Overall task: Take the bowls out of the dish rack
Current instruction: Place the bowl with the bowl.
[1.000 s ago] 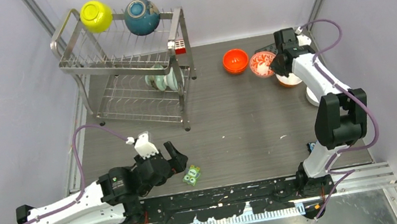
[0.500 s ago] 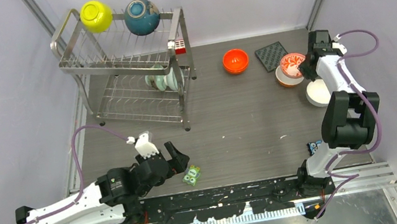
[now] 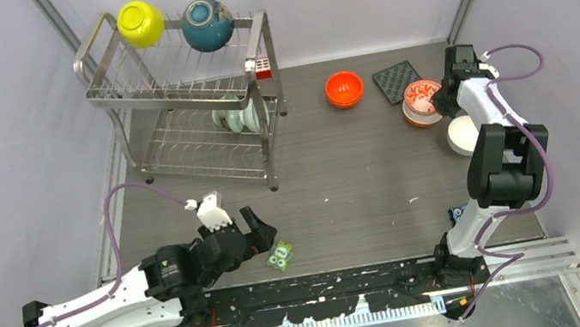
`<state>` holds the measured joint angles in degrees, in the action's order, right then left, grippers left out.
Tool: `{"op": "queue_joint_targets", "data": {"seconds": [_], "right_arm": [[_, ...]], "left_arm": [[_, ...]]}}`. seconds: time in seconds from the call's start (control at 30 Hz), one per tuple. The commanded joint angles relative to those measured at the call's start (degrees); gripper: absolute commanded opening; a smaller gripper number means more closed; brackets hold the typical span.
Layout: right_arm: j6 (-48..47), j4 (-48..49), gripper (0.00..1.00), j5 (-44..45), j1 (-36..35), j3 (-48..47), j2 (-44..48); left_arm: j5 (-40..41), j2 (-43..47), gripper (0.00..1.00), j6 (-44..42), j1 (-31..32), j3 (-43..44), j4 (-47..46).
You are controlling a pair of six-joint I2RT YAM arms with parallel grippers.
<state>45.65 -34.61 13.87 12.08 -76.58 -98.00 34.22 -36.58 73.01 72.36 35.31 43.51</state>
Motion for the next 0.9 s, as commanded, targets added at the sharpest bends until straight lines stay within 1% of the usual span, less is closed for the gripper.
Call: {"op": "queue_joint_targets", "data": {"seconds": [0.0,0.5,0.87], "right_arm": [[0.45,3.49,0.01,0.43,0.05,-3.66,-0.4],[-0.24,6.38,0.01,0.88,0.12,-2.42,-3.76],[-0.63,5.78,0.01,1.68,0.17,-3.44,-5.9]], "left_arm": [[0.5,-0.54,0.99,-0.41,-0.02,0.04,-1.8],[-0.4,-2.45,0.99,-0.07,-0.09,-0.42,-3.45],[-0.6,-3.96,0.99,-0.02,-0.02,-0.45,-4.42]]}}
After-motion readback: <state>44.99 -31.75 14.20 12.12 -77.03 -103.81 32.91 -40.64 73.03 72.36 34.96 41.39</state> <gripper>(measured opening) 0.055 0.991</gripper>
